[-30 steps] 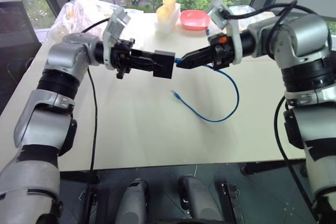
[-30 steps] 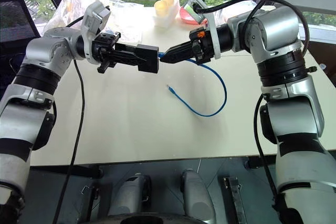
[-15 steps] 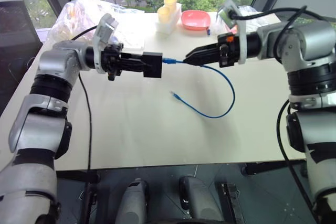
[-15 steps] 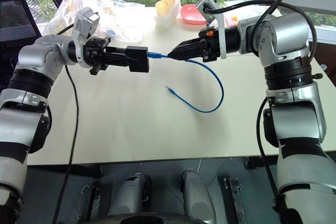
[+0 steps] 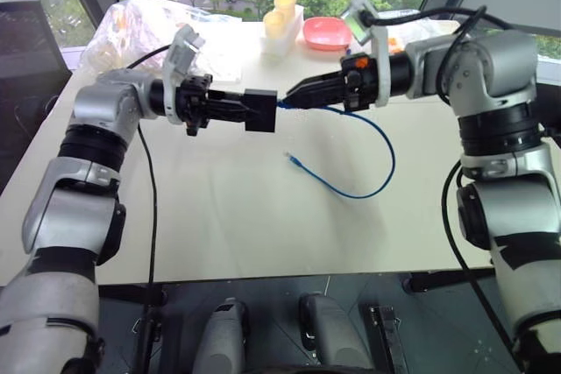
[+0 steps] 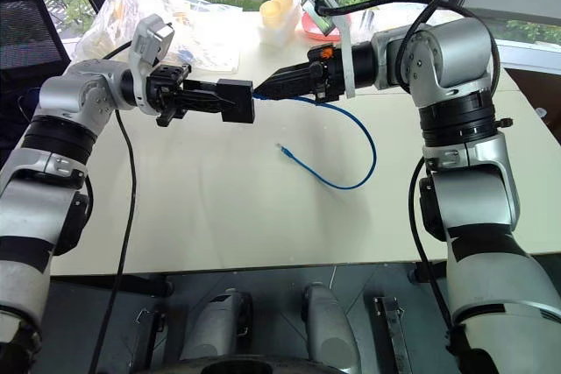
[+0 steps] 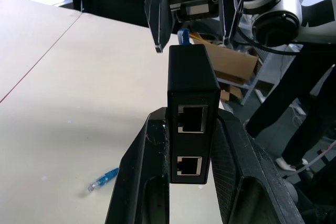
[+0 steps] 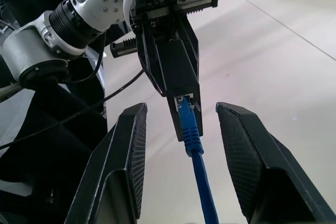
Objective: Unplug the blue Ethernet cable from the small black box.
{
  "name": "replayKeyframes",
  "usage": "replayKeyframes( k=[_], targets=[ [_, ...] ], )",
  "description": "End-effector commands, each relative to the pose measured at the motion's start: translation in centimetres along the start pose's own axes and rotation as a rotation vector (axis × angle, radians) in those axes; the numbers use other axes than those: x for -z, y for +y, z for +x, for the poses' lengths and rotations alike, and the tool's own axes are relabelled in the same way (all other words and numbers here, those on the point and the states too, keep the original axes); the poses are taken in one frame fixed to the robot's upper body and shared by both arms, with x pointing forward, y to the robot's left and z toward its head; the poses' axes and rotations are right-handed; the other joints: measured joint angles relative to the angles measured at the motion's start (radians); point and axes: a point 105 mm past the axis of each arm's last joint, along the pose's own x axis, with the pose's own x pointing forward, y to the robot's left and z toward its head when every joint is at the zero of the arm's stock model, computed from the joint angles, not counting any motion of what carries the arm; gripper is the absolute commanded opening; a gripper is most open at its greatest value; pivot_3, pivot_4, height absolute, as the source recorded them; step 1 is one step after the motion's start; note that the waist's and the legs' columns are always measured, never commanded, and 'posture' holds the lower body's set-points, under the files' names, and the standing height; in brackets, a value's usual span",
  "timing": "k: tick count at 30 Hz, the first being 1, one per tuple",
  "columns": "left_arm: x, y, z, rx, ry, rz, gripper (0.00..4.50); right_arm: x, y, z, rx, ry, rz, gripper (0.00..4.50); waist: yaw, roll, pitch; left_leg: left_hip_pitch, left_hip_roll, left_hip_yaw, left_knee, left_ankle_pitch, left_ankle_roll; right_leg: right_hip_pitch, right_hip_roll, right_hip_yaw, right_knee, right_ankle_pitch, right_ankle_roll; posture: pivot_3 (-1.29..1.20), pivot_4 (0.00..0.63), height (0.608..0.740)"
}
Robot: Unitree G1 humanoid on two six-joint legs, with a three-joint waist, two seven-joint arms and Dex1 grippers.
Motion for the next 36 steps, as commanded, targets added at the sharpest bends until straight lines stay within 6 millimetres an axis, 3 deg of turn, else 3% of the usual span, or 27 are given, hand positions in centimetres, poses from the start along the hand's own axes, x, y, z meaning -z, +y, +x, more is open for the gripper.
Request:
replayKeyframes(
  k=[1, 15, 18, 20, 36],
  targets=[
    [-2.08, -0.33, -0.08, 0.01, -0.031, 0.073, 0.5, -1.21, 0.76, 0.15, -0.012, -0.009, -0.067, 2.15, 0.0, 0.0, 0.0, 0.0, 0.0, 0.0, 0.0, 0.0, 0.0, 0.0, 0.0, 0.0, 0.0, 0.0, 0.0, 0.0, 0.15, 0.74],
    [-2.22, -0.56, 0.06, 0.022, -0.04, 0.079, 0.5, -1.45, 0.21, 0.53, -0.001, -0.031, -0.046, 2.15, -0.001, 0.0, 0.0, 0.0, 0.0, 0.0, 0.0, 0.0, 0.0, 0.0, 0.0, 0.0, 0.0, 0.0, 0.0, 0.0, 0.15, 0.74],
    [-2.21, -0.56, 0.03, 0.021, -0.041, 0.078, 0.5, -1.38, 0.27, 0.42, -0.009, -0.034, -0.044, 1.33, -0.001, 0.0, 0.0, 0.0, 0.0, 0.0, 0.0, 0.0, 0.0, 0.0, 0.0, 0.0, 0.0, 0.0, 0.0, 0.0, 0.15, 0.74],
    [-2.18, -0.53, -0.02, 0.019, -0.041, 0.077, 0.5, -1.42, 0.4, 0.22, -0.02, -0.042, -0.043, 0.35, -0.001, 0.0, 0.0, 0.0, 0.0, 0.0, 0.0, 0.0, 0.0, 0.0, 0.0, 0.0, 0.0, 0.0, 0.0, 0.0, 0.15, 0.74],
    [-2.03, -0.34, -0.21, 0.005, -0.036, 0.074, 0.5, -1.62, 0.75, -0.31, -0.065, -0.087, 0.004, 0.17, -0.001, 0.0, 0.0, 0.0, 0.0, 0.0, 0.0, 0.0, 0.0, 0.0, 0.0, 0.0, 0.0, 0.0, 0.0, 0.0, 0.15, 0.74]
  ],
)
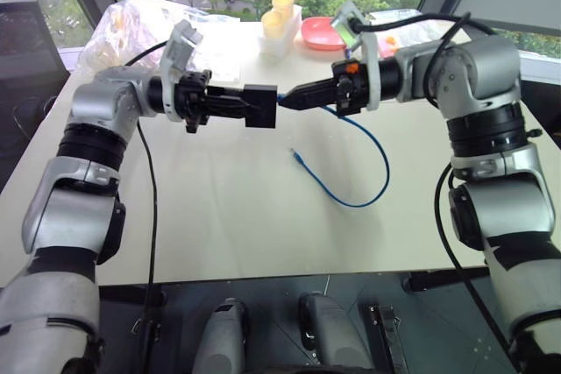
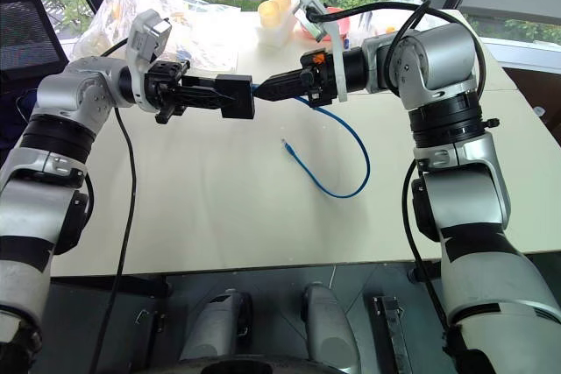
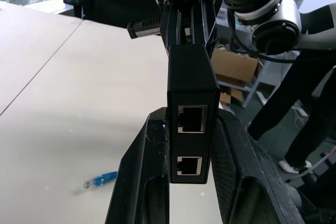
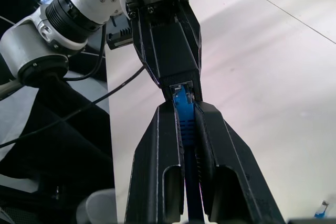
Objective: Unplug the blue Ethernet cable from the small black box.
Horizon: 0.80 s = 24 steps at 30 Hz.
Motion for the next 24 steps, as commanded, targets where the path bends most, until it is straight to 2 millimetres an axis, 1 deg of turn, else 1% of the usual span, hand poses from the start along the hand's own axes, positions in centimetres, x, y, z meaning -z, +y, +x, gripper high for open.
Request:
replayKeyframes(
  k=[1, 6, 8, 14, 16, 17, 18, 19, 20, 22, 24],
  targets=[
    [-1.4, -0.2, -0.4, -0.002, -0.011, 0.054, 0.5, -1.5, 0.9, -1.3, -0.031, -0.063, -0.023, 0.17, 0.0, 0.0, 0.0, 0.0, 0.0, 0.0, 0.0, 0.0, 0.0, 0.0, 0.0, 0.0, 0.0, 0.0, 0.0, 0.0, 0.15, 0.74],
    [-1.9, -0.1, -1.6, -0.044, -0.018, 0.062, 0.5, -0.5, -0.1, -3.7, 0.028, -0.075, 0.022, 0.17, 0.0, 0.0, 0.0, 0.0, 0.0, 0.0, 0.0, 0.0, 0.0, 0.0, 0.0, 0.0, 0.0, 0.0, 0.0, 0.0, 0.15, 0.74],
    [-2.1, -0.1, -2.0, -0.057, -0.019, 0.065, 0.5, -0.3, -0.3, -4.4, 0.046, -0.077, 0.025, 0.17, 0.002, 0.0, 0.0, 0.0, 0.0, 0.0, 0.0, 0.0, 0.0, 0.0, 0.0, 0.0, 0.0, 0.0, 0.0, 0.0, 0.15, 0.74],
    [-1.8, -0.1, -1.7, -0.05, -0.015, 0.061, 0.5, -0.5, 0.0, -4.3, 0.045, -0.087, 0.006, 0.17, -0.001, 0.0, 0.0, 0.001, 0.0, 0.0, 0.0, 0.0, 0.0, 0.0, 0.0, 0.0, 0.0, 0.0, 0.0, 0.0, 0.15, 0.74],
    [-1.8, -0.1, -1.6, -0.048, -0.016, 0.061, 0.5, -0.4, -0.2, -4.2, 0.066, -0.081, -0.013, 0.17, -0.001, 0.0, 0.0, 0.001, 0.0, 0.0, 0.0, 0.0, 0.0, 0.0, 0.0, 0.0, 0.0, 0.0, 0.0, 0.0, 0.15, 0.74],
    [-1.6, 0.1, -1.7, -0.06, -0.008, 0.064, 0.5, 0.6, -1.8, -4.2, 0.169, -0.033, -0.085, 0.17, -0.001, 0.0, 0.0, 0.001, 0.0, 0.0, 0.0, 0.0, 0.0, 0.0, 0.0, 0.0, 0.0, 0.0, 0.0, 0.0, 0.15, 0.74],
    [-0.9, 0.5, -1.5, -0.088, 0.015, 0.08, 0.5, 1.6, -4.0, -4.2, 0.302, 0.004, -0.135, 0.17, 0.0, -0.001, 0.0, 0.001, 0.0, 0.0, 0.0, 0.0, 0.0, 0.0, 0.0, 0.0, 0.0, 0.0, 0.0, 0.0, 0.15, 0.74],
    [0.0, 1.3, -1.2, -0.138, 0.044, 0.108, 0.5, 2.5, -6.0, -4.4, 0.421, 0.036, -0.175, 0.17, 0.0, -0.001, -0.001, 0.001, 0.0, 0.0, 0.0, 0.0, 0.0, 0.001, 0.0, 0.0, 0.0, 0.0, 0.0, 0.0, 0.15, 0.74],
    [0.8, 2.1, -0.8, -0.196, 0.067, 0.143, 0.5, 3.4, -7.5, -4.5, 0.507, 0.063, -0.213, 0.17, 0.001, -0.001, -0.001, 0.001, 0.0, 0.0, 0.0, 0.0, 0.0, 0.001, 0.0, 0.0, 0.0, 0.0, 0.0, 0.0, 0.15, 0.74],
    [1.9, 3.2, -0.2, -0.272, 0.08, 0.189, 0.5, 4.5, -9.3, -4.7, 0.598, 0.089, -0.253, 0.17, 0.004, -0.001, -0.001, 0.004, -0.001, 0.001, 0.0, 0.0, 0.0, 0.004, -0.001, 0.0, -0.001, 0.0, 0.0, 0.0, 0.15, 0.74],
    [2.3, 4.2, 0.6, -0.353, 0.021, 0.2, 0.5, 5.7, -10.9, -5.0, 0.68, 0.089, -0.251, 0.17, 0.005, -0.001, -0.001, 0.003, -0.001, 0.002, 0.0, 0.0, 0.0, 0.003, -0.001, 0.002, 0.0, 0.0, 0.0, 0.0, 0.15, 0.74]
  ],
)
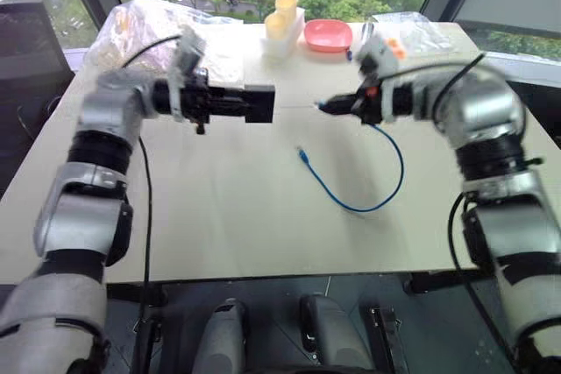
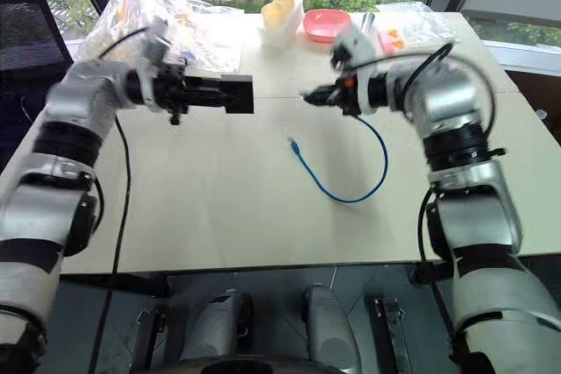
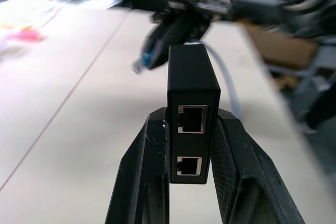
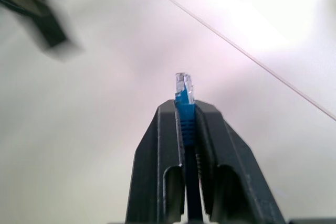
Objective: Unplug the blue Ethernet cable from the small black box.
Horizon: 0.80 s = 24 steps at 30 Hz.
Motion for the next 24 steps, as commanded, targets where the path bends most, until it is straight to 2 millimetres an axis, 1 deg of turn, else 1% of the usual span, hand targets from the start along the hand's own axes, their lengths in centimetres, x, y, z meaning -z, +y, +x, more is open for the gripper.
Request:
replayKeyframes(
  k=[1, 2, 5, 6, 10, 11, 12, 14, 15, 17, 19, 20, 22, 24],
  targets=[
    [-0.6, 1.6, 0.8, -0.164, -0.09, 0.065, 0.5, -0.2, -2.4, -0.1, 0.162, -0.042, -0.054, 0.17, 0.0, 0.0, 0.0, -0.001, 0.0, 0.0, 0.0, 0.0, 0.0, 0.0, 0.0, 0.0, 0.0, 0.0, 0.0, 0.0, 0.15, 0.74],
    [-0.4, 1.8, 1.0, -0.198, -0.109, 0.061, 0.5, 0.2, -2.7, 0.1, 0.185, -0.042, -0.041, 0.17, 0.0, 0.0, 0.0, -0.001, 0.0, 0.0, 0.0, 0.0, 0.0, -0.001, 0.0, 0.0, 0.0, 0.001, 0.001, 0.0, 0.15, 0.74],
    [0.6, 2.2, 1.6, -0.28, -0.135, 0.068, 0.5, 0.8, -2.8, 0.0, 0.194, -0.052, -0.01, 1.19, -0.002, 0.0, 0.0, -0.002, 0.0, 0.0, 0.0, 0.0, 0.0, -0.002, -0.001, 0.0, 0.0, 0.001, 0.002, 0.0, 0.15, 0.74],
    [0.9, 2.3, 1.8, -0.299, -0.142, 0.059, 0.5, 0.8, -2.7, -0.1, 0.188, -0.057, -0.008, 1.63, -0.003, 0.0, 0.0, -0.002, 0.0, 0.0, 0.0, 0.0, 0.0, -0.002, -0.001, 0.0, 0.0, 0.001, 0.002, 0.0, 0.15, 0.74],
    [2.4, 2.7, 2.4, -0.391, -0.139, 0.065, 0.5, 0.6, -2.4, -0.7, 0.194, -0.044, -0.042, 3.79, -0.005, 0.0, 0.0, -0.001, 0.0, 0.0, -0.001, 0.0, 0.0, -0.001, 0.0, 0.0, 0.0, 0.001, 0.002, 0.0, 0.15, 0.74],
    [2.7, 2.7, 2.5, -0.403, -0.133, 0.069, 0.5, 0.6, -2.3, -0.8, 0.19, -0.034, -0.052, 4.24, -0.004, 0.0, 0.0, -0.001, 0.0, 0.0, -0.001, 0.0, 0.0, -0.001, 0.0, 0.0, 0.0, 0.002, 0.002, 0.0, 0.15, 0.74],
    [3.2, 2.9, 2.6, -0.427, -0.118, 0.074, 0.5, 0.8, -2.2, -0.9, 0.187, -0.021, -0.063, 4.45, -0.003, 0.0, 0.0, -0.001, 0.0, 0.0, 0.0, 0.0, 0.0, -0.001, 0.0, 0.0, 0.0, 0.002, 0.002, 0.0, 0.15, 0.74],
    [4.4, 3.0, 3.0, -0.465, -0.092, 0.082, 0.5, 0.7, -2.1, -1.3, 0.205, -0.013, -0.101, 4.45, -0.002, 0.0, 0.0, -0.001, 0.0, 0.0, 0.0, 0.0, 0.0, -0.001, 0.0, 0.0, 0.0, 0.002, 0.002, 0.0, 0.15, 0.74],
    [5.0, 3.3, 3.1, -0.508, -0.097, 0.055, 0.5, 0.1, -2.0, -1.6, 0.225, -0.024, -0.113, 4.45, 0.0, 0.0, 0.0, 0.0, 0.0, 0.0, 0.0, 0.0, 0.0, 0.0, 0.0, 0.0, 0.0, 0.002, 0.002, 0.0, 0.15, 0.74],
    [6.4, 3.5, 3.5, -0.564, -0.095, 0.007, 0.5, -2.2, -1.6, -2.6, 0.284, -0.072, -0.157, 4.45, 0.0, 0.0, 0.0, 0.0, 0.0, 0.0, 0.0, 0.0, 0.0, 0.0, 0.0, 0.0, 0.0, 0.002, 0.002, 0.0, 0.15, 0.74],
    [7.6, 3.4, 4.0, -0.591, -0.095, -0.032, 0.5, -4.5, -0.5, -3.3, 0.338, -0.129, -0.217, 4.45, -0.001, 0.0, 0.0, 0.0, 0.0, 0.0, 0.0, 0.0, 0.0, 0.0, -0.001, 0.0, 0.0, 0.002, 0.002, 0.0, 0.15, 0.74],
    [8.1, 3.1, 4.3, -0.589, -0.091, -0.042, 0.5, -5.5, 0.2, -3.5, 0.367, -0.173, -0.206, 4.45, -0.001, 0.0, 0.0, 0.0, 0.0, 0.0, 0.0, 0.0, 0.0, -0.001, -0.001, 0.0, 0.0, 0.002, 0.002, 0.0, 0.15, 0.74],
    [9.1, 2.8, 4.8, -0.594, -0.075, -0.053, 0.5, -6.5, 1.4, -3.3, 0.437, -0.229, -0.202, 4.45, -0.003, 0.0, 0.0, 0.0, 0.0, -0.001, -0.001, 0.0, 0.0, 0.0, 0.0, 0.0, 0.0, 0.002, 0.002, 0.0, 0.15, 0.74],
    [9.7, 2.6, 5.1, -0.602, -0.07, -0.072, 1.53, -6.7, 2.5, -2.7, 0.488, -0.304, -0.112, 4.5, -0.003, -0.001, 0.0, 0.0, 0.0, -0.001, -0.001, 0.0, 0.0, 0.0, 0.0, 0.0, 0.001, 0.002, 0.002, 0.0, 0.15, 0.74]
  ],
)
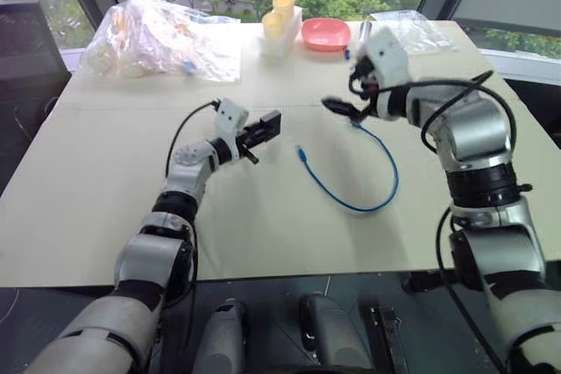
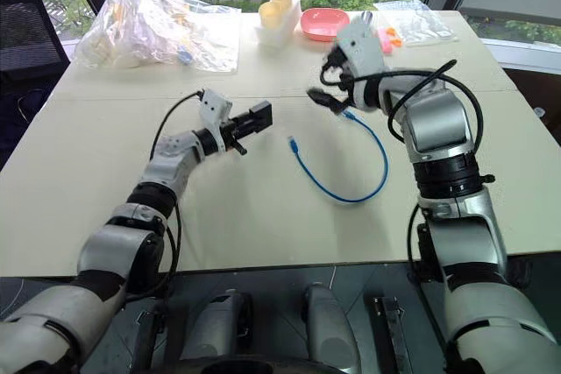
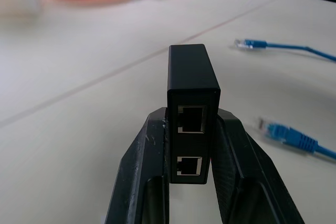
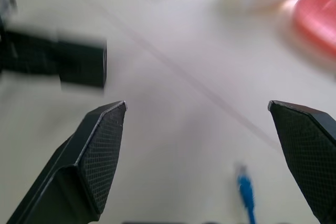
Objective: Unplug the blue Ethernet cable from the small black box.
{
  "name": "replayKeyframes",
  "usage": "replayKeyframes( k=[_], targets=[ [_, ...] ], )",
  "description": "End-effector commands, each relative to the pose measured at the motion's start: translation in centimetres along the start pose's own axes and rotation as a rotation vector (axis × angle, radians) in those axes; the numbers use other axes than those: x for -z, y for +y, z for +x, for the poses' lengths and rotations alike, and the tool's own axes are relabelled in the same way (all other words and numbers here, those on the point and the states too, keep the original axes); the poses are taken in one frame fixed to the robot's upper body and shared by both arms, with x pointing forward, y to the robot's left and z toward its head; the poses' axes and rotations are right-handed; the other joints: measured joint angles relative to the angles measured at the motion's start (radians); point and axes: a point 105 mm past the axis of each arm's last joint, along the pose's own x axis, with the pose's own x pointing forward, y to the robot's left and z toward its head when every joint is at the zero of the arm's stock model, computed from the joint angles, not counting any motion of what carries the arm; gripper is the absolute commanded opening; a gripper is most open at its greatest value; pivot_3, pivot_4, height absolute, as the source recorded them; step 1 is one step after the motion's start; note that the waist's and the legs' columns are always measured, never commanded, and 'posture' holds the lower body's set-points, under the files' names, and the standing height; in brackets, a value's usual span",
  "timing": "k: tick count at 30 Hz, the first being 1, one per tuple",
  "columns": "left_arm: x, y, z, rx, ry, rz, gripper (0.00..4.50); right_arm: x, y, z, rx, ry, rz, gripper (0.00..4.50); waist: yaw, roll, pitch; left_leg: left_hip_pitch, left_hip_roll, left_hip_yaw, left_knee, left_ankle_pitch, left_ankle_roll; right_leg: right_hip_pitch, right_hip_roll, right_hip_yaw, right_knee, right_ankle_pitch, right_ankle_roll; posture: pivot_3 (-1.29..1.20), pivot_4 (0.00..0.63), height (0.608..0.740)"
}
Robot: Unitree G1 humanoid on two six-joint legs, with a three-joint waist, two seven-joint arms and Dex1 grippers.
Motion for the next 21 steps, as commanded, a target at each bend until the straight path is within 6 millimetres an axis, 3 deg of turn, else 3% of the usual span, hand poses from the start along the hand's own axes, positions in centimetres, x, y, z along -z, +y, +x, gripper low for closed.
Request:
replayKeyframes(
  k=[1, 4, 9, 12, 16, 21],
  targets=[
    [-0.7, 0.2, 0.2, -0.022, -0.033, 0.017, 1.77, -1.4, 1.9, -0.3, 0.114, -0.103, 0.122, 4.5, 0.0, 0.0, 0.0, 0.0, 0.0, 0.0, 0.0, 0.0, 0.0, 0.0, 0.0, 0.0, 0.0, 0.0, 0.0, 0.0, 0.15, 0.74],
    [-0.8, 0.2, 0.3, -0.031, -0.042, 0.009, 2.61, 0.1, 2.7, -0.3, 0.219, -0.1, 0.135, 4.5, 0.009, -0.001, -0.002, 0.001, 0.0, -0.001, 0.0, 0.0, 0.0, 0.002, 0.0, -0.001, 0.0, 0.0, 0.0, 0.0, 0.15, 0.74],
    [-2.0, 1.2, -0.5, -0.037, -0.059, 0.027, 3.76, 2.6, 1.6, -1.8, 0.39, -0.183, 0.287, 4.5, 0.027, -0.001, -0.002, 0.001, -0.002, 0.0, 0.001, 0.0, 0.0, 0.004, -0.002, -0.001, -0.002, 0.0, 0.0, 0.0, 0.15, 0.74],
    [-3.6, 1.5, -1.6, -0.012, -0.102, 0.049, 3.76, 3.4, 1.6, -2.6, 0.405, -0.201, 0.266, 4.5, 0.025, -0.001, -0.002, 0.001, -0.002, -0.001, 0.001, 0.0, 0.0, 0.003, -0.002, -0.001, -0.002, 0.0, 0.0, 0.0, 0.15, 0.74],
    [-5.8, 0.6, -5.2, 0.065, -0.124, 0.033, 3.76, 5.0, 1.8, -4.1, 0.396, -0.198, 0.252, 4.5, 0.013, -0.001, -0.002, 0.002, -0.001, 0.0, -0.001, 0.0, 0.0, 0.004, -0.001, 0.0, -0.002, 0.0, 0.0, 0.0, 0.15, 0.74],
    [-4.3, -1.4, -10.0, 0.113, 0.003, 0.013, 3.76, 7.8, 1.5, -6.0, 0.429, -0.158, 0.294, 4.5, -0.001, 0.0, -0.002, 0.01, 0.002, -0.001, -0.003, 0.0, 0.0, 0.011, 0.0, 0.0, -0.001, 0.0, -0.001, 0.0, 0.15, 0.74]
  ],
)
